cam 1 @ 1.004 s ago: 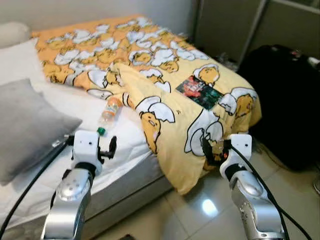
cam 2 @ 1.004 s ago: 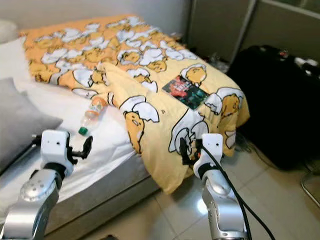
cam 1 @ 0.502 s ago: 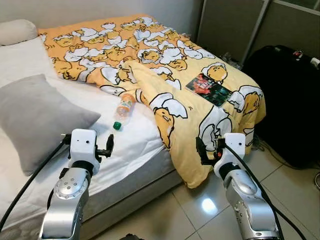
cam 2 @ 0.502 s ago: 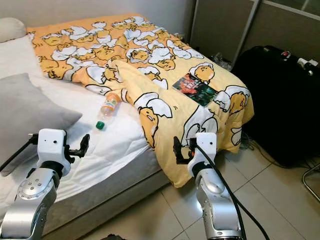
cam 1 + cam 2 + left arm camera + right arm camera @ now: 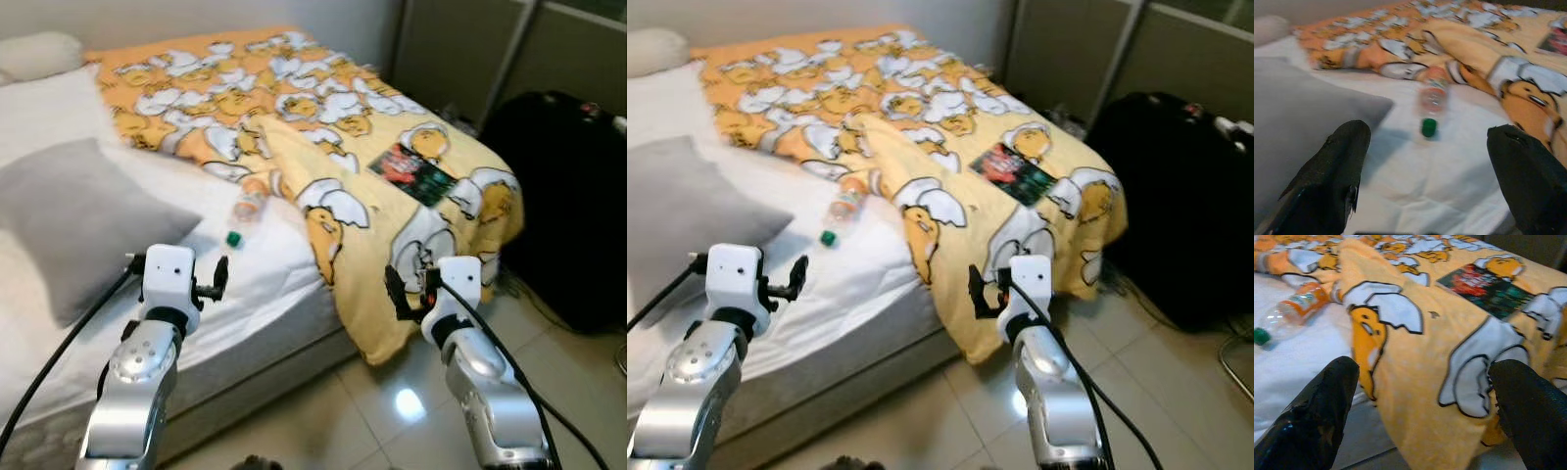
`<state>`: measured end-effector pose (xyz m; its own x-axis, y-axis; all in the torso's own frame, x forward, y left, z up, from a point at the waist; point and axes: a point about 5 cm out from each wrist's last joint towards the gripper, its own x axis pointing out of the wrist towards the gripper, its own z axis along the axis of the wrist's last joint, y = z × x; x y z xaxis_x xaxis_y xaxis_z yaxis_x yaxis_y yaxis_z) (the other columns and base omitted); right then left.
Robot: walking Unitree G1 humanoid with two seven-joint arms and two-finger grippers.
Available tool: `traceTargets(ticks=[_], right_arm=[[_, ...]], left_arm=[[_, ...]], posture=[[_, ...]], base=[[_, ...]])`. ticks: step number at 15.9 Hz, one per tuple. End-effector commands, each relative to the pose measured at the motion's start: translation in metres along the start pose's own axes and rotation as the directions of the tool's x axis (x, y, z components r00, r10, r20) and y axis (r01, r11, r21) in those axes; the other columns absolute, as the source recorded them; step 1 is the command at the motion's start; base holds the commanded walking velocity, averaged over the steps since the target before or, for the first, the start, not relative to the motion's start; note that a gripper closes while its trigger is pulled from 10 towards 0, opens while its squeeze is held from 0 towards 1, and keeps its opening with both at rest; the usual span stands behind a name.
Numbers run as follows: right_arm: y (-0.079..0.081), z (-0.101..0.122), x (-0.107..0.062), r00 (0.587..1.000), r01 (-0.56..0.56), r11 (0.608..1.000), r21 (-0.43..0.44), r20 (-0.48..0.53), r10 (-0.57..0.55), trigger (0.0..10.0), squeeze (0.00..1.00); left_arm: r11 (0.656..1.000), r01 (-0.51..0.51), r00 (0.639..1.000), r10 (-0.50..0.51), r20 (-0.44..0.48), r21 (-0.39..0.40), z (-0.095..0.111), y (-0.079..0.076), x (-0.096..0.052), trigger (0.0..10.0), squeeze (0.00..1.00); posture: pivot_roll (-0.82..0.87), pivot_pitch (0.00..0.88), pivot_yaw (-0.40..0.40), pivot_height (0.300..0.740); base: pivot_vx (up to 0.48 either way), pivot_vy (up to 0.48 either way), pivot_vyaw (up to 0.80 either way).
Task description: Clean up the room
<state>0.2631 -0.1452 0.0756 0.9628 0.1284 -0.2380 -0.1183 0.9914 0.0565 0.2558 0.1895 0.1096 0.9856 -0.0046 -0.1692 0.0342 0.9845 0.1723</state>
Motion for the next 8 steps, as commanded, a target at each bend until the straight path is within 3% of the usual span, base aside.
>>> traceTargets(ticks=[1,8], right_arm=[[-0.0015,0.0037,0.002,1.0,0.008,1.0,-0.006,0.017,-0.008,10.0,0.0],[-0.0031,0.0045,0.0043,1.0,0.004,0.999,-0.036,0.014,-0.004,10.0,0.0]], left_arm=[[1.0,0.003,1.0,-0.003,-0.012,0.009,-0.0033,-0.0009,-0.0007,10.0,0.0],[1.0,-0.001,1.0,0.001,-0.009,0.0,-0.0027,-0.0013,0.0006,10.0,0.0]], posture=[[-0.05,0.0,0.026,0.74],[-0.05,0.0,0.029,0.74]], base=[[0.251,0.0,0.0],[0.257,0.0,0.0]])
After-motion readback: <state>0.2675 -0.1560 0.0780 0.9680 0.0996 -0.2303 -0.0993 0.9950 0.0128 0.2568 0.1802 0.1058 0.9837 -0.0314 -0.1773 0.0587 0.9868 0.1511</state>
